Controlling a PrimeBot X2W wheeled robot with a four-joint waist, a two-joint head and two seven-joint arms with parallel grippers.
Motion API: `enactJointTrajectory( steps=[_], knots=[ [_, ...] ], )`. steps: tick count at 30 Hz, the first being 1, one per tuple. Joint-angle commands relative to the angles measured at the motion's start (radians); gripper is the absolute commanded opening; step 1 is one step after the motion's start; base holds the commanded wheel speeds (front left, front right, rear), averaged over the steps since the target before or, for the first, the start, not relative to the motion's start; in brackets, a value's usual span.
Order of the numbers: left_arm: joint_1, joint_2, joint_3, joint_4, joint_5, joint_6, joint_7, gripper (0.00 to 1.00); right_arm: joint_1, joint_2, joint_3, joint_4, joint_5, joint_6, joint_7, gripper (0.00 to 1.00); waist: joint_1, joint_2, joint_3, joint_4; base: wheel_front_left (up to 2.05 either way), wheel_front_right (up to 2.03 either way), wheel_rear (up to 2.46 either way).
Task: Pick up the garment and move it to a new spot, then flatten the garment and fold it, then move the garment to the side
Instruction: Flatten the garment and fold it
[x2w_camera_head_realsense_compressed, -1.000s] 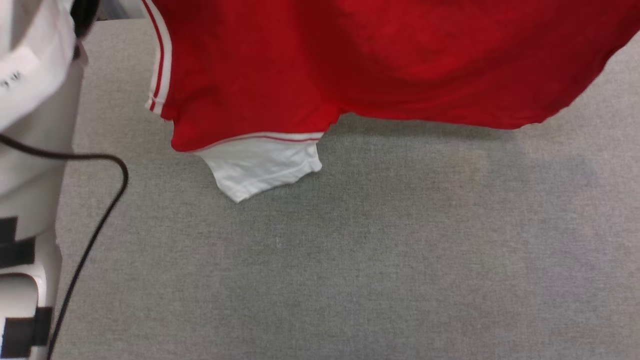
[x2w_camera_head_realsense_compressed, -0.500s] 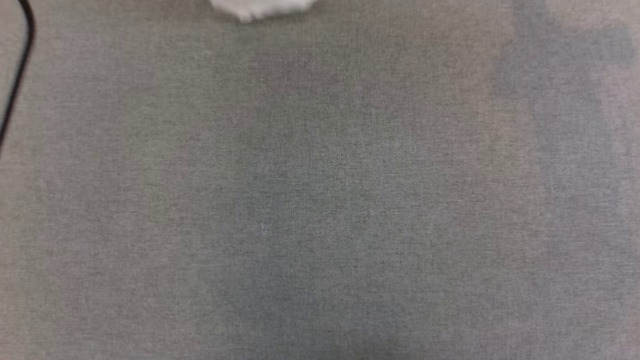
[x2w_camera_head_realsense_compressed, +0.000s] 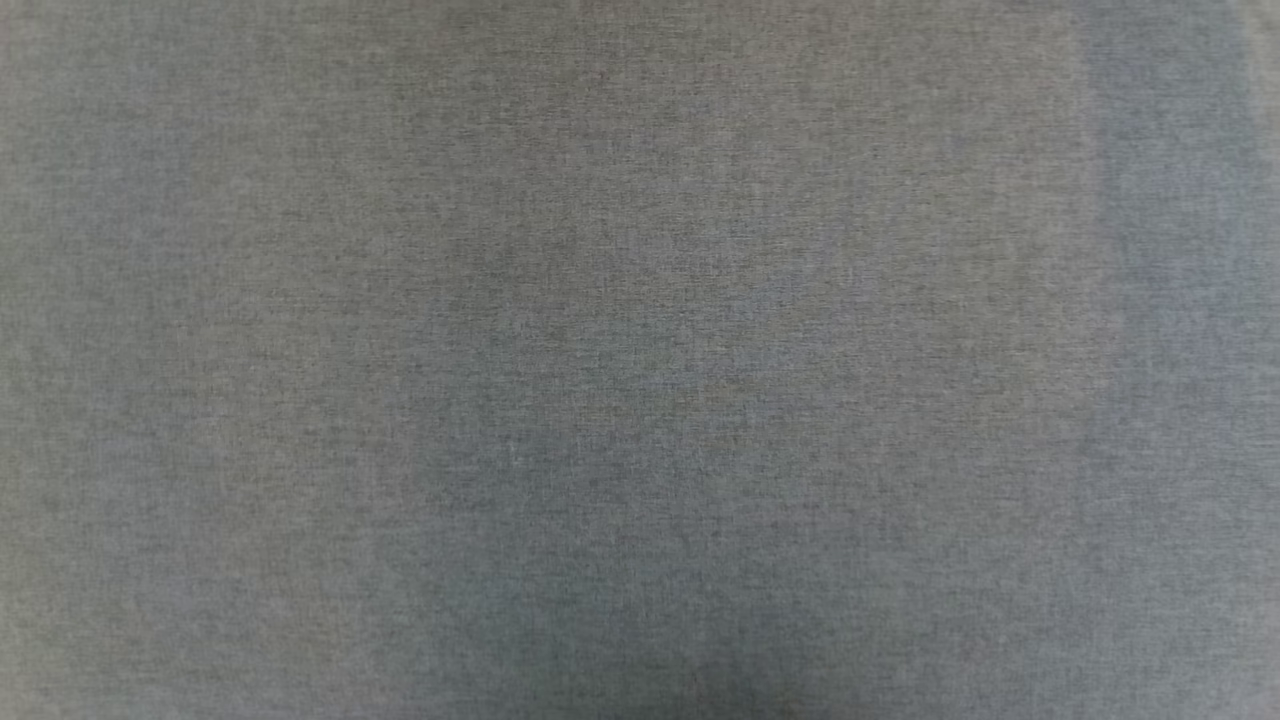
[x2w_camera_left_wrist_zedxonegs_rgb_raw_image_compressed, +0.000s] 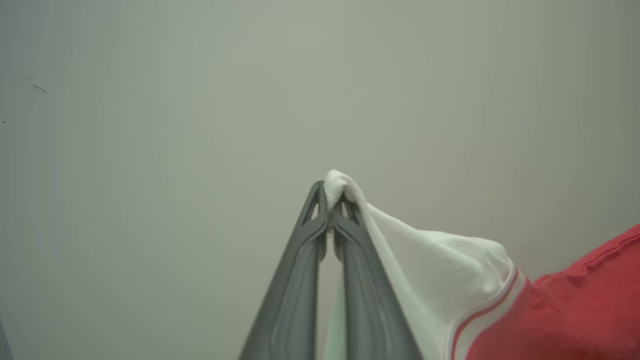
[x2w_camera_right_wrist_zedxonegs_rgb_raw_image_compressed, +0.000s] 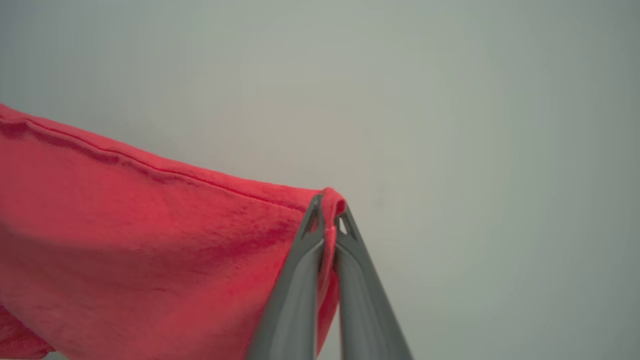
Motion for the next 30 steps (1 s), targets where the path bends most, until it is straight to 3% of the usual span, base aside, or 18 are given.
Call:
enactJointTrajectory(
  steps=[1,7,16,22,30],
  knots=[
    [0.039,0.009,-0.01,0.005,-0.005,-0.003,-0.005,0.0,0.022,0.009,0.015,0.01,0.015,-0.001,-0.02,0.0,-0.0001,0.0,0.005,0.007,0.0,0.0,0.0],
    [0.206,0.034,-0.03,-0.048,-0.02,-0.003,-0.007,0.0,0.15,0.018,0.104,0.035,0.081,-0.001,-0.079,0.0,-0.0001,0.0,-0.022,0.012,0.0,0.0,0.0],
    [0.577,0.083,0.033,-0.184,-0.023,0.003,-0.007,0.0,0.379,0.009,0.242,0.01,0.216,-0.001,-0.141,0.0,-0.0001,0.0,-0.127,0.01,0.0,0.0,0.0],
    [0.863,0.101,0.082,-0.296,-0.037,0.02,-0.007,0.0,0.563,-0.039,0.336,-0.053,0.306,-0.001,-0.164,0.0,-0.0001,0.0,-0.226,0.016,0.0,0.0,0.0],
    [1.273,0.121,0.077,-0.424,-0.084,0.059,-0.007,0.0,0.827,-0.126,0.432,-0.161,0.426,-0.001,-0.162,0.0,-0.0001,0.0,-0.355,0.021,0.0,0.0,0.0]
  ],
)
